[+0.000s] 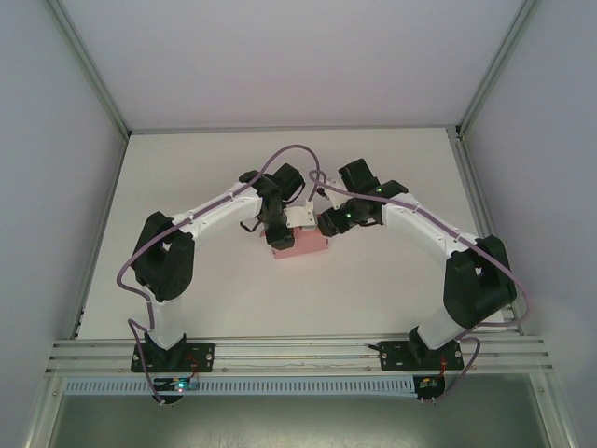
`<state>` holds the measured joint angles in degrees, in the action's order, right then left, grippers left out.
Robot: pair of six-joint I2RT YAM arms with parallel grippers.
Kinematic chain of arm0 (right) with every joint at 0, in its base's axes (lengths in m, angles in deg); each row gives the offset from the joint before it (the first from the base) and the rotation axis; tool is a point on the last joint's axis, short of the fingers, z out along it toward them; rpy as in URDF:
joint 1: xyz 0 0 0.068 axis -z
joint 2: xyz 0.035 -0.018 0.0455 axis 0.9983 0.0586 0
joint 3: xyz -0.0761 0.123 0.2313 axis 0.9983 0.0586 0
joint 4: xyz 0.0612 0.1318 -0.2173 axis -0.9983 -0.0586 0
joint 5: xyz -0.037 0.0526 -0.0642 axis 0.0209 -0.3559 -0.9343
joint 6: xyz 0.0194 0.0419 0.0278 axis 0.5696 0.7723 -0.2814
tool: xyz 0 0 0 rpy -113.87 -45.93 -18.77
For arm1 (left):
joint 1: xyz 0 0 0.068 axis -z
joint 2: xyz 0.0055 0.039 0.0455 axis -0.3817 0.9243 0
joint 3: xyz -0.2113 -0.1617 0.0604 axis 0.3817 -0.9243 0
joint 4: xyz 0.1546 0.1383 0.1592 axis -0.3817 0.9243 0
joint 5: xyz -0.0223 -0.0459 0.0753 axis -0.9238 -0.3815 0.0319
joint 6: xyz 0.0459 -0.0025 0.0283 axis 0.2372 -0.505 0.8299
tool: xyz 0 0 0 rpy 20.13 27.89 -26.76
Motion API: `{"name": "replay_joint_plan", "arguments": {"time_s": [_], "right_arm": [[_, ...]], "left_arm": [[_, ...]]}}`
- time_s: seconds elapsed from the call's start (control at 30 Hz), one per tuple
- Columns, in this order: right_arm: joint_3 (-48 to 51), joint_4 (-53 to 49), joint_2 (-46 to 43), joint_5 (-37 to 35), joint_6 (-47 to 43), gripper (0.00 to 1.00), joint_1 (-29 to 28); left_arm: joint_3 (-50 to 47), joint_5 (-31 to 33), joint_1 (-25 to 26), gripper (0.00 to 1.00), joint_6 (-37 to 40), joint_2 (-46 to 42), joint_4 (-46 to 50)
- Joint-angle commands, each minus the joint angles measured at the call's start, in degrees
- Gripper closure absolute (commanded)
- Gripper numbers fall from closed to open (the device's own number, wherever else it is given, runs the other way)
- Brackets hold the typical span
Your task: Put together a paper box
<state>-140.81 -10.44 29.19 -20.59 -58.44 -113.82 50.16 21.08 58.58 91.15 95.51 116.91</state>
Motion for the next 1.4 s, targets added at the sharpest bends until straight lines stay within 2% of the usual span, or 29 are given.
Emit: {"name": "replay_joint_plan", "arguments": {"time_s": [0.0, 0.13, 0.47, 0.63, 0.73, 0.87, 0.97, 1.03, 1.2, 1.37], "right_arm": [[-1.08, -1.94, -1.45, -6.04, 0.98, 0.57, -0.69], [-1.18, -1.05, -1.5, -6.77, 0.84, 0.66, -0.68], [-2.63, 0.63, -1.0, -7.27, -0.88, 0.65, -0.55], [-3.63, 0.46, -0.47, -4.93, -1.3, 0.66, -0.42], [-3.07, 0.41, -0.78, -3.73, -1.44, 0.73, -0.33], [-2.18, -0.85, -0.36, -2.78, -1.33, 0.75, -0.34], [-1.8, -0.32, -0.62, -2.46, 0.49, 0.94, -0.52], [-1.97, -0.06, -1.23, -1.46, 2.92, 1.0, -0.64], [-0.72, 1.5, -2.87, 0.65, 15.67, 1.0, -2.29], [5.71, 9.44, -4.09, 4.28, 29.65, 1.0, -3.17]], "left_arm": [[0.89, 0.81, -0.11, 0.64, -0.72, 1.45, 2.09], [0.88, 0.38, -0.11, 0.64, -1.0, 1.22, 1.79], [0.69, 0.32, -0.06, 0.64, -0.93, 1.24, 1.89], [0.78, 0.4, -0.03, 0.65, -1.22, 1.49, 1.88], [0.65, 0.75, -0.01, 0.64, -1.53, 1.31, 1.37], [0.78, 1.09, 0.03, 0.64, -2.02, 1.14, 0.79], [1.06, 1.6, 0.03, 0.64, -2.86, 1.14, 0.09], [1.39, 2.05, 0.15, 0.64, -3.66, 1.16, -0.51], [2.05, 2.79, 0.27, 0.64, -6.23, 1.4, -2.78], [3.04, 3.07, 0.35, 0.64, -6.71, 2.6, -3.44]]}}
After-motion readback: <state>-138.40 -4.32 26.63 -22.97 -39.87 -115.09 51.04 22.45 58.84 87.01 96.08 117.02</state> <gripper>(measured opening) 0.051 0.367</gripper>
